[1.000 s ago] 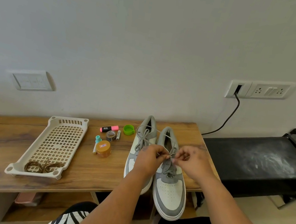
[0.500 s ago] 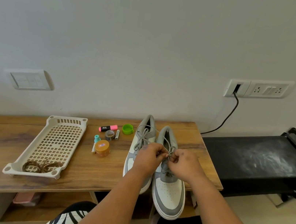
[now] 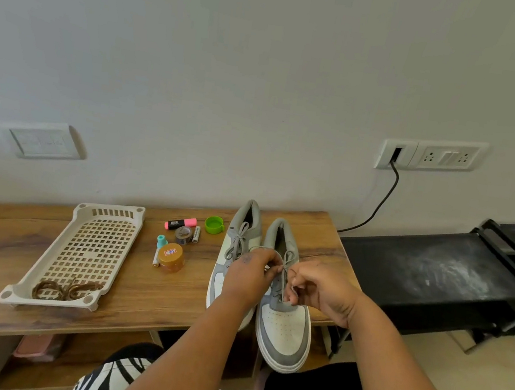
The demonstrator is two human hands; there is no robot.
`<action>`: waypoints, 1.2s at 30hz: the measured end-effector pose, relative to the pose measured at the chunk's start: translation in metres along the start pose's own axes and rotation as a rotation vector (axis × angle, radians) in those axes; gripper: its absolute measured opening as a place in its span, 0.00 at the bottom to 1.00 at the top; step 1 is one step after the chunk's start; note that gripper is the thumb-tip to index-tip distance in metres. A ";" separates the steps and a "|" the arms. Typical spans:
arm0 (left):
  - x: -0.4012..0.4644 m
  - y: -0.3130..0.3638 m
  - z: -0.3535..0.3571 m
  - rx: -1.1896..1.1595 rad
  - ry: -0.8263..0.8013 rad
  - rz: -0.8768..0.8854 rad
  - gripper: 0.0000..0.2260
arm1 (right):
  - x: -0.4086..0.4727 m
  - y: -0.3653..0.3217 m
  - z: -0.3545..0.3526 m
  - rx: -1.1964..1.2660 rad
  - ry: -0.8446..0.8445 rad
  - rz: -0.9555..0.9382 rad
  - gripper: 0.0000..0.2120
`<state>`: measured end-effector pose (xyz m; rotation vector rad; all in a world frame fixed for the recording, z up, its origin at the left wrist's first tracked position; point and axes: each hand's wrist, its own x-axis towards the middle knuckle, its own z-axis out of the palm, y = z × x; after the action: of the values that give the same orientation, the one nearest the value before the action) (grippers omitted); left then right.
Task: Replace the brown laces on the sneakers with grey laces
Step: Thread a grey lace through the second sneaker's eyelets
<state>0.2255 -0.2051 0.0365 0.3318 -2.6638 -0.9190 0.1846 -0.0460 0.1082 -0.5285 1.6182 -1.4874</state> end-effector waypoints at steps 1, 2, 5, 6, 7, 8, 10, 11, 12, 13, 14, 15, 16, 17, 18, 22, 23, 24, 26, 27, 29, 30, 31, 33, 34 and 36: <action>-0.001 0.000 -0.001 0.001 -0.002 -0.002 0.02 | -0.001 0.001 0.001 0.012 0.008 0.014 0.05; -0.003 0.001 -0.001 -0.002 -0.003 -0.007 0.03 | -0.003 0.001 0.003 0.026 0.016 0.016 0.07; -0.008 0.001 -0.002 0.005 -0.006 -0.029 0.06 | -0.009 0.000 0.004 0.074 0.003 -0.024 0.12; -0.010 0.000 -0.002 0.015 -0.010 -0.039 0.06 | -0.012 -0.001 0.003 0.098 -0.023 -0.038 0.11; -0.012 0.001 -0.002 0.020 -0.009 -0.046 0.07 | -0.015 -0.003 0.003 0.128 -0.059 -0.046 0.10; -0.013 0.000 -0.002 0.021 -0.002 -0.052 0.07 | -0.018 -0.004 0.002 0.160 -0.105 -0.038 0.10; -0.014 0.002 -0.004 0.018 0.016 -0.057 0.08 | -0.024 -0.004 0.000 0.191 -0.202 0.003 0.10; -0.015 0.003 -0.006 0.024 0.024 -0.055 0.09 | -0.027 -0.003 -0.001 0.195 -0.253 0.026 0.10; -0.016 0.005 -0.008 0.035 0.029 -0.051 0.09 | -0.030 -0.001 -0.002 0.195 -0.305 0.048 0.11; -0.015 0.006 -0.009 0.041 0.031 -0.045 0.10 | -0.031 0.000 -0.002 0.193 -0.356 0.073 0.11; -0.016 0.008 -0.011 0.042 0.029 -0.040 0.10 | -0.033 0.001 -0.002 0.194 -0.399 0.098 0.11; -0.017 0.009 -0.012 0.039 0.026 -0.039 0.10 | -0.034 0.002 -0.002 0.201 -0.434 0.122 0.11; -0.017 0.011 -0.013 0.038 0.019 -0.043 0.11 | -0.034 0.003 -0.003 0.214 -0.461 0.141 0.11; -0.019 0.013 -0.014 0.039 0.010 -0.046 0.11 | -0.035 0.004 -0.004 0.231 -0.482 0.156 0.11; -0.019 0.014 -0.015 0.042 -0.002 -0.049 0.11 | -0.036 0.004 -0.005 0.250 -0.500 0.169 0.11; -0.025 0.016 -0.017 0.058 -0.041 -0.037 0.13 | -0.039 0.008 -0.005 0.283 -0.413 0.191 0.12; -0.025 0.016 -0.017 0.063 -0.043 -0.032 0.13 | -0.038 0.010 -0.003 0.271 -0.312 0.185 0.13; -0.026 0.015 -0.017 0.065 -0.043 -0.030 0.13 | -0.035 0.013 -0.001 0.241 -0.181 0.170 0.15; -0.026 0.013 -0.016 0.066 -0.031 -0.024 0.13 | -0.028 0.019 0.003 0.097 0.114 0.106 0.13; -0.026 0.013 -0.015 0.068 -0.019 -0.016 0.13 | -0.024 0.022 0.004 0.006 0.253 0.077 0.10; -0.023 0.013 -0.013 0.074 0.009 0.006 0.11 | -0.014 0.028 0.004 -0.120 0.467 0.034 0.07; -0.022 0.013 -0.012 0.086 0.019 0.018 0.10 | -0.008 0.030 0.002 -0.133 0.534 0.012 0.06; -0.020 0.013 -0.011 0.106 0.027 0.030 0.10 | -0.003 0.032 0.001 -0.114 0.587 -0.008 0.04; -0.015 0.013 -0.007 0.132 0.045 0.045 0.09 | 0.007 0.034 0.001 -0.013 0.665 -0.050 0.01; -0.012 0.012 -0.004 0.132 0.055 0.046 0.09 | 0.013 0.035 0.001 0.030 0.697 -0.065 0.02; -0.008 0.012 -0.001 0.128 0.066 0.046 0.09 | 0.021 0.039 0.002 0.053 0.742 -0.072 0.05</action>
<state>0.2319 -0.1934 0.0430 0.3221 -2.6636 -0.7124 0.1834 -0.0560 0.0653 0.0200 2.1141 -1.9061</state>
